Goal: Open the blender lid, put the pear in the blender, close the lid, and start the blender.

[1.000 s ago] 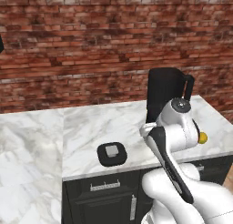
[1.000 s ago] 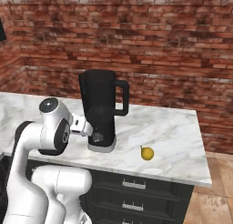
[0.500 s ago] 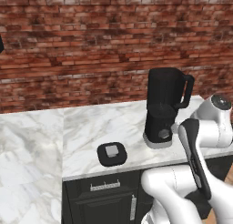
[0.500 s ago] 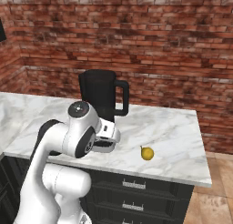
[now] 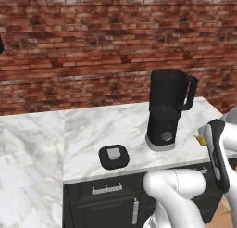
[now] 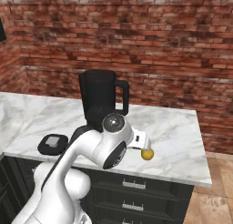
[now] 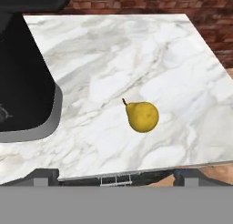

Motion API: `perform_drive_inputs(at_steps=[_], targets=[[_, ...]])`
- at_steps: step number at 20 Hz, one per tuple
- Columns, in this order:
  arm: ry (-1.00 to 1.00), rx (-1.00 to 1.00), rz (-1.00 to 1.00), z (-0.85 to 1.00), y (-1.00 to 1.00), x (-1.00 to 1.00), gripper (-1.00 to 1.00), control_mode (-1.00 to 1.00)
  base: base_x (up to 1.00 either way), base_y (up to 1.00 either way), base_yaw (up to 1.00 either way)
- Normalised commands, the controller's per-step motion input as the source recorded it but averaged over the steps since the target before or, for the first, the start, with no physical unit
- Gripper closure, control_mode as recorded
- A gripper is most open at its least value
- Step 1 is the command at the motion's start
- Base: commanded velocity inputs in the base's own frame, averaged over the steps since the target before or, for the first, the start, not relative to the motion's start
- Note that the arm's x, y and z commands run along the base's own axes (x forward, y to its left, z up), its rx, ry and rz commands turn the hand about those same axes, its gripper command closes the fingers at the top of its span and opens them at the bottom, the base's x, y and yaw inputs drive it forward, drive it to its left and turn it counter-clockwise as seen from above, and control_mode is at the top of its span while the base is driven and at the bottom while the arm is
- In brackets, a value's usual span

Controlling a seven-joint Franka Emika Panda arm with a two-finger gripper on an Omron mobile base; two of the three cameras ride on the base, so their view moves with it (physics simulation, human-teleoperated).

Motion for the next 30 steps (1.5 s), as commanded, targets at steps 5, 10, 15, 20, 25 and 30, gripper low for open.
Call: perform_drive_inputs(at_steps=[5, 10, 15, 20, 25, 30], targets=[[0.01, -0.01, 0.00, -0.06, -0.61, 0.36, -1.00, -1.00, 0.00, 0.00, 0.00], [0.12, -0.04, 0.00, -0.23, -0.02, 0.53, -1.00, -1.00, 0.00, 0.00, 0.00], [0.10, -0.05, 0.00, -0.32, 0.00, 0.30, -1.00, -1.00, 0.00, 0.00, 0.00], [0.05, -0.02, 0.02, -0.29, -0.02, 0.02, -1.00, -1.00, 0.00, 0.00, 0.00], [0.06, 0.00, 0.08, -0.27, -0.09, 0.07, -1.00, -1.00, 0.00, 0.00, 0.00], [0.05, 0.00, 0.06, -0.24, -0.01, 0.18, -1.00, -1.00, 0.00, 0.00, 0.00]])
